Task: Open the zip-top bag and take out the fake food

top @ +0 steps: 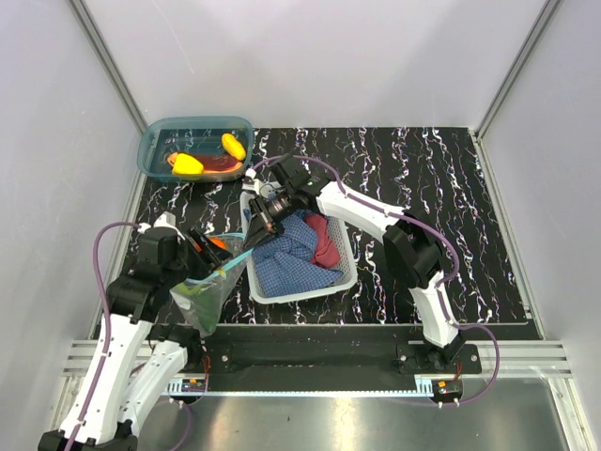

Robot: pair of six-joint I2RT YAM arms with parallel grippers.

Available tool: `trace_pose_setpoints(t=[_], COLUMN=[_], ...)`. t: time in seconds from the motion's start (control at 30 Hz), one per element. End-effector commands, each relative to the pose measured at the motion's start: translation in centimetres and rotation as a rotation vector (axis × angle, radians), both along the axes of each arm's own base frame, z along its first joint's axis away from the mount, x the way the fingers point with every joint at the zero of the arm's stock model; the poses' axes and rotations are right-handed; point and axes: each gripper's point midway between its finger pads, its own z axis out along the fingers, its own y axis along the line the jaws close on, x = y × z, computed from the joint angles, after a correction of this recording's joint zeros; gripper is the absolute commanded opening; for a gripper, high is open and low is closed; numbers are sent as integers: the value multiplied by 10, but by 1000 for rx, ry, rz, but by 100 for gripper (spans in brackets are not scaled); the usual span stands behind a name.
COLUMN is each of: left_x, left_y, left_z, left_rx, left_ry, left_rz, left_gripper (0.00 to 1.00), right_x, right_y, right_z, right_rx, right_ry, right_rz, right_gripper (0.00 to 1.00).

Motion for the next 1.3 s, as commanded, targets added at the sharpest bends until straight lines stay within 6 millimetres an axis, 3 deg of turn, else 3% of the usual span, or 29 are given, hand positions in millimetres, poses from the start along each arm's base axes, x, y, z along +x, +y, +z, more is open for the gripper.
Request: trace_pose_setpoints(t=[0.0, 0.1, 0.2, 0.37, 0.4, 0.6, 0.73, 1.0, 1.13, 1.23, 1.27], left_x=[-17, -14, -9, -5, -4, 15, 47, 135, 175, 214, 232], left_y=[-19, -22, -30, -40, -40, -29, -19, -31, -22, -3, 1], left_z=[25, 42, 78, 119, 131, 161, 173, 202, 223, 221, 194], left_rx=[-72, -83, -95, -107, -111, -135, -196, -438, -437, -434, -418], left_ry=[-73, -163, -343, -521, -569, -660, -644, -657, -703, -660, -570], left_rz=[-135, -165, -236, -320, -317, -189, -28, 112, 181, 292, 335], left_gripper=[0, 0, 0, 0, 0, 0, 0, 0, 0, 0, 0], right_x=[26, 37, 39, 41, 40, 39, 37, 33, 30, 29, 29], right_y=[-15, -20, -21, -20, -20, -24, -25, -27, -25, -23, -22], right_z=[16, 17, 20, 30, 29, 22, 20, 18, 19, 17, 17], right_rx=[-50, -73, -82, -74, -75, -103, -106, -109, -96, -92, -90], right_ry=[-205, -254, -273, -286, -287, -277, -279, -252, -216, -186, -186], right_rz=[-93, -131, -127, -133, -130, -131, -129, -127, -127, -134, -136], right_gripper=[0, 0, 0, 0, 0, 0, 0, 0, 0, 0, 0])
